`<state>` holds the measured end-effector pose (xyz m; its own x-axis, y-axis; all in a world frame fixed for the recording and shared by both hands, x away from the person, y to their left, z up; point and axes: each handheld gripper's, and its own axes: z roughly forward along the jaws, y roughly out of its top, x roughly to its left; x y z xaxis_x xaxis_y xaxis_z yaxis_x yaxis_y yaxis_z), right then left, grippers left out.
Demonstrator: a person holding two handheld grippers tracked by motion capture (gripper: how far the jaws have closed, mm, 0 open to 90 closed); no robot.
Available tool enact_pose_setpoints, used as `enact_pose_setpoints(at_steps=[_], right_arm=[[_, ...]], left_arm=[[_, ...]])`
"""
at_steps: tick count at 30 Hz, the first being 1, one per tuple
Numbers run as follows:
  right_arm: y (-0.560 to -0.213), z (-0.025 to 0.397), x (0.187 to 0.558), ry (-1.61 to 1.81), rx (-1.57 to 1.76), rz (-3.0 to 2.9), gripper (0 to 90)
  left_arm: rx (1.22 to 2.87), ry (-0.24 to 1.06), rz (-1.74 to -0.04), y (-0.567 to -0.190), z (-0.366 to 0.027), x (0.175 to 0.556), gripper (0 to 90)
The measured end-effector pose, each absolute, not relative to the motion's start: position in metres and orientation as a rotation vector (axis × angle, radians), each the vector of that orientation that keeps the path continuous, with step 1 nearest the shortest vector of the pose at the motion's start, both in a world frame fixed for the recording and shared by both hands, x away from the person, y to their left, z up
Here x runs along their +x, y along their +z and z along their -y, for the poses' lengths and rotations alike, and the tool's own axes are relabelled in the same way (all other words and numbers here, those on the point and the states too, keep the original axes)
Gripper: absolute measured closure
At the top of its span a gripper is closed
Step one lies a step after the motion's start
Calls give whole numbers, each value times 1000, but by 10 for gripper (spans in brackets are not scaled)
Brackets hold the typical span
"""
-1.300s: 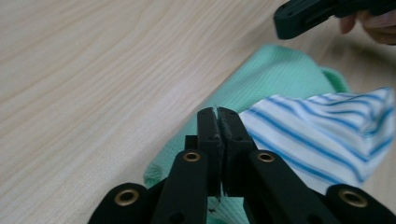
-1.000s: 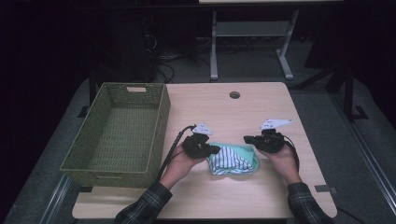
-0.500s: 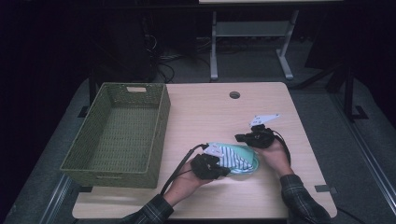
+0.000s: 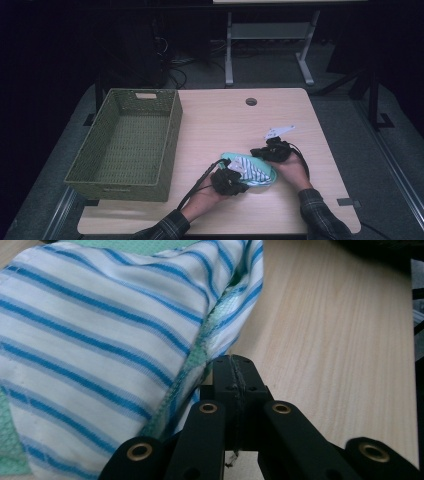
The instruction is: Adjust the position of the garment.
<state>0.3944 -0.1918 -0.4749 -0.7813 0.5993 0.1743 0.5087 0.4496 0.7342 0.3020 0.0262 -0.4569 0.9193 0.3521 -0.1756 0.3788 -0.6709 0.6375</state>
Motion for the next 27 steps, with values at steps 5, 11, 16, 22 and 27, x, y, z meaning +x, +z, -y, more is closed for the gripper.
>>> enact_pose_setpoints(at_steps=[5, 11, 16, 22, 27], right_arm=[[-478, 195, 388, 1259, 989, -2581, 898], [-478, 202, 382, 1260, 1000, -2579, 898], [-478, 208, 375, 1269, 992, -2573, 898], [-479, 214, 363, 1279, 992, -2572, 898], [-477, 217, 352, 1286, 973, -2577, 898]], left_arm=[[2356, -42, -536, -458, -29, 304, 894], [2376, -14, -541, -458, -35, 307, 893], [2378, 16, -559, -458, -41, 310, 891], [2380, 42, -583, -457, -49, 315, 889], [2390, 53, -601, -457, -55, 319, 888]])
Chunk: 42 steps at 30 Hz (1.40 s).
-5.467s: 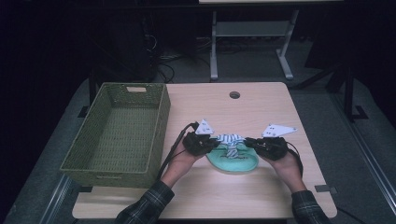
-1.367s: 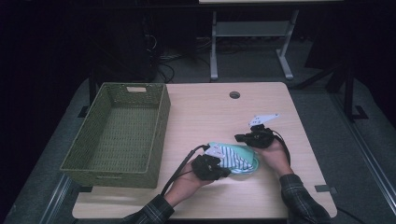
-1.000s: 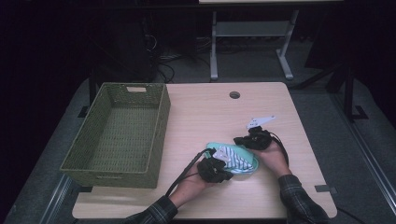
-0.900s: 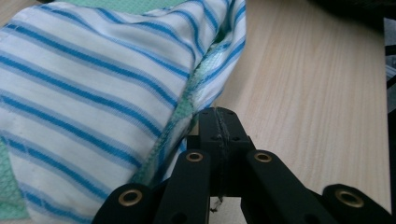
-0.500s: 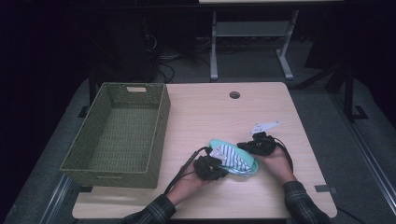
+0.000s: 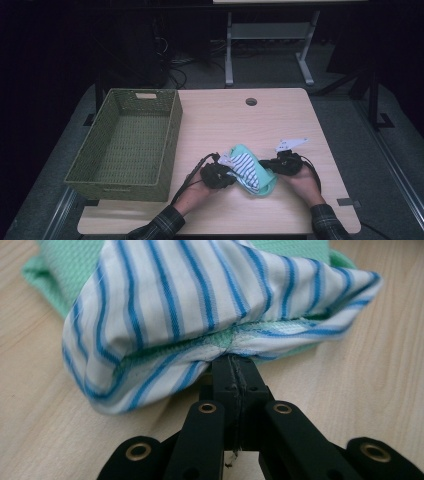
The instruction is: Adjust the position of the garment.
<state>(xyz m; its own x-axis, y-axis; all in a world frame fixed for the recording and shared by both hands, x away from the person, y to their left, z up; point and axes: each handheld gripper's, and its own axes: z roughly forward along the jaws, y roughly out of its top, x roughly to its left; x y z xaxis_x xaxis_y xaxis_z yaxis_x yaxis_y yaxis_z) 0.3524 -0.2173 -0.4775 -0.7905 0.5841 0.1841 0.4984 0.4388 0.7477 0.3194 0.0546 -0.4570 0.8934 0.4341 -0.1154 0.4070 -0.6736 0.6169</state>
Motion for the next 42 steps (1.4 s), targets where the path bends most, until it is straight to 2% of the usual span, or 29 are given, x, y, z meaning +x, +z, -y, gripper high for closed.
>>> enact_pose_setpoints(at_steps=[23, 25, 28, 31, 36, 42], right_arm=[[-476, 215, 304, 1287, 900, -2623, 896], [-475, 216, 302, 1286, 914, -2610, 855], [-474, 221, 301, 1282, 931, -2582, 838], [-471, 235, 295, 1289, 980, -2506, 730], [-470, 255, 289, 1267, 1058, -2396, 524], [-474, 271, 284, 1237, 1124, -2346, 361]], left_arm=[[2360, 128, -670, -453, -75, 339, 883], [2361, 130, -670, -451, -76, 338, 874], [2359, 133, -667, -448, -77, 337, 858], [2392, 167, -638, -441, -74, 332, 775], [2415, 142, -592, -432, -71, 326, 621], [2406, 95, -536, -421, -69, 323, 483]])
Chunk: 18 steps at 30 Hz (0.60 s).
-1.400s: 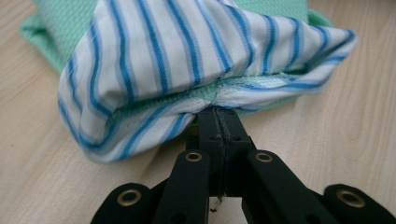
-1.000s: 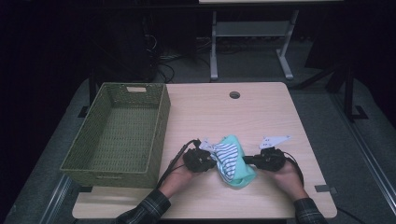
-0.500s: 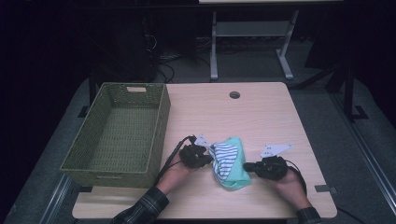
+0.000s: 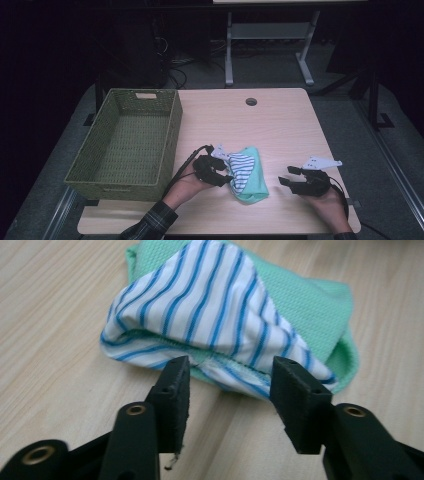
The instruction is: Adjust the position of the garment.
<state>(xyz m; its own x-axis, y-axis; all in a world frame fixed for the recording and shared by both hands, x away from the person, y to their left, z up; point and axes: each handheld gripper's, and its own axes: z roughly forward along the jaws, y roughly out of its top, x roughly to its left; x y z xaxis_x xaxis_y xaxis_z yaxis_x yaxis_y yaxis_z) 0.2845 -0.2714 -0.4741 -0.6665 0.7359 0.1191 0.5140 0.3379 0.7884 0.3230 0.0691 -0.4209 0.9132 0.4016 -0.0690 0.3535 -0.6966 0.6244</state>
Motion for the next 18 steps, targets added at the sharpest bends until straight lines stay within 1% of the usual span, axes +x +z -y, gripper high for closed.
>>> enact_pose_setpoints(at_steps=[4, 8, 12, 18], right_arm=[[-479, 277, 283, 1167, 1148, -2328, 268], [-480, 278, 284, 1107, 1158, -2313, 204], [-481, 277, 284, 1077, 1165, -2316, 179], [-482, 275, 287, 1032, 1185, -2334, 141]], left_arm=[[2395, 86, -514, -416, -68, 325, 411], [2418, 73, -477, -412, -63, 328, 332], [2432, 87, -435, -409, -56, 330, 260], [2476, 108, -367, -408, -44, 333, 192]])
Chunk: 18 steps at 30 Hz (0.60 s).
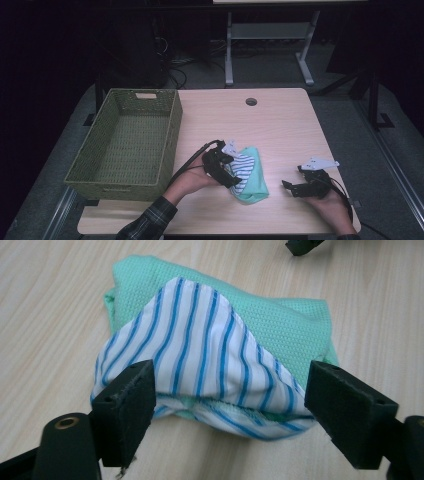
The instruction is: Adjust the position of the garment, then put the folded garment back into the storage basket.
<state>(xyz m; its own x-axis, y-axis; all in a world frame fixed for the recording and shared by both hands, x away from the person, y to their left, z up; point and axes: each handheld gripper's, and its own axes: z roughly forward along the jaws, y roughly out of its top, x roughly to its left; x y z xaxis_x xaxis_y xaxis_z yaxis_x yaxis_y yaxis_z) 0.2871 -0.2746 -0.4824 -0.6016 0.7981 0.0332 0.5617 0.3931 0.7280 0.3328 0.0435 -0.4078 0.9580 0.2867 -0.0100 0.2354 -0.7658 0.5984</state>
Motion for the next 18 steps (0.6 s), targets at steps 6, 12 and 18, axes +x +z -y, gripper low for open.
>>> enact_pose_setpoints(at_steps=[6, 12, 18], right_arm=[[-483, 274, 287, 1024, 1192, -2331, 130], [-483, 274, 287, 1024, 1191, -2331, 129], [-483, 274, 287, 1024, 1190, -2332, 127]], left_arm=[[2538, 112, -288, -418, -24, 336, 179], [2599, 65, -269, -435, -15, 341, 164], [2630, 37, -271, -446, -15, 345, 164]])
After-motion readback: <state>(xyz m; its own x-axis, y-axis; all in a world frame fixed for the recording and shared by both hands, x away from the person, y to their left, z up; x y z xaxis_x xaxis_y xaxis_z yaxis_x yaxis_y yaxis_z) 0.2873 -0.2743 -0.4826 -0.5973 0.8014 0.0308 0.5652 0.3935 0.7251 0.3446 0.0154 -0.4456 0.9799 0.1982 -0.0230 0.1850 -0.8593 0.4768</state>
